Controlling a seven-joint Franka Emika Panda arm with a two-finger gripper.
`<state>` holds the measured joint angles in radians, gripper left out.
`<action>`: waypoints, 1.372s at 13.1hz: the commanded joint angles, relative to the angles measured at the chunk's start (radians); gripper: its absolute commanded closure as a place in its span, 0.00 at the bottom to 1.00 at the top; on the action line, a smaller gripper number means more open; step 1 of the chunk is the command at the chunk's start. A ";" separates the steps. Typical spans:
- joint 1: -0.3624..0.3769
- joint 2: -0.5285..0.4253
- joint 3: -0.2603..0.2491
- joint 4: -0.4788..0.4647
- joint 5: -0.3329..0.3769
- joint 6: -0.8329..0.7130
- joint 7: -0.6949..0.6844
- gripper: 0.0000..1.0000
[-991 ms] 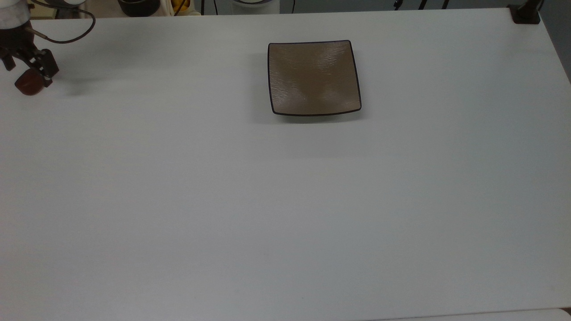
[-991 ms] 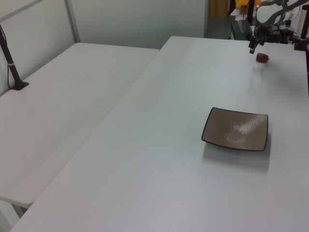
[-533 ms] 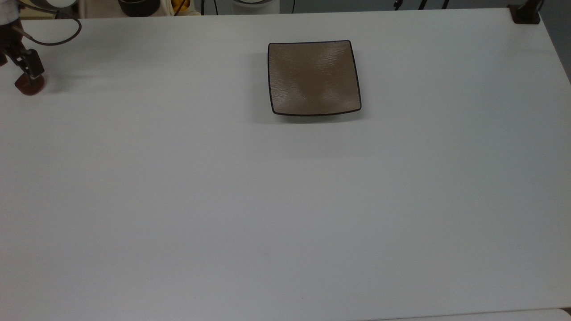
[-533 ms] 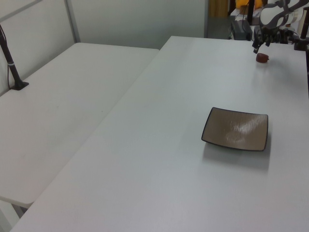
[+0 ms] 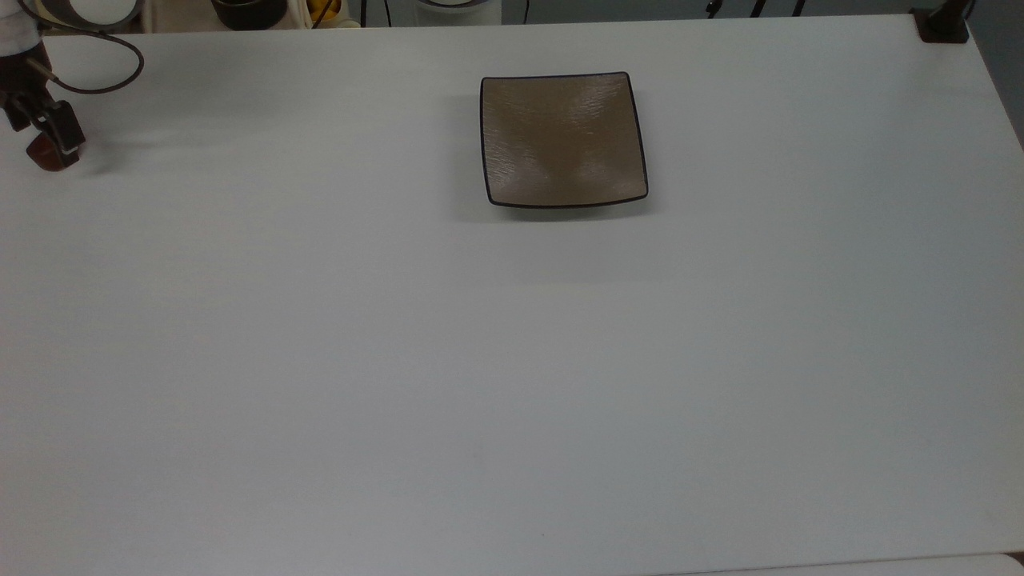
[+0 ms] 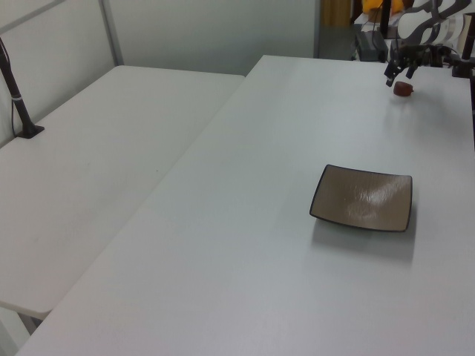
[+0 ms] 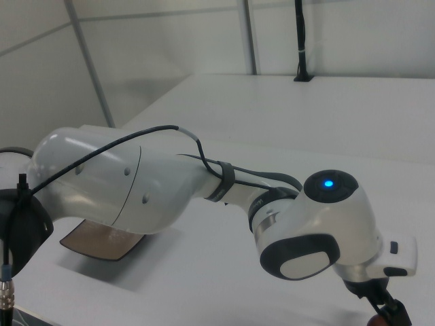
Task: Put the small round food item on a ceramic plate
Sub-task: 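Close the gripper on the dark red food item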
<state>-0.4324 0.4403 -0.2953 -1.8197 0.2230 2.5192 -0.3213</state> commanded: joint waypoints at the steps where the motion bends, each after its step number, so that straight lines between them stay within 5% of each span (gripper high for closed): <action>1: 0.007 0.040 -0.008 0.003 0.015 0.082 0.016 0.00; 2: 0.007 0.041 -0.008 0.003 0.015 0.084 0.010 0.01; 4: 0.006 0.044 -0.008 0.003 0.015 0.084 0.007 0.60; 5: 0.006 0.044 -0.008 0.000 0.013 0.086 0.001 0.70; 11: 0.001 0.041 -0.016 -0.001 0.013 0.075 -0.091 0.94; 18: 0.047 -0.069 -0.008 0.006 0.018 -0.150 -0.085 0.94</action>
<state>-0.4244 0.4574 -0.3003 -1.7995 0.2230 2.4991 -0.3918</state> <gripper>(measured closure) 0.899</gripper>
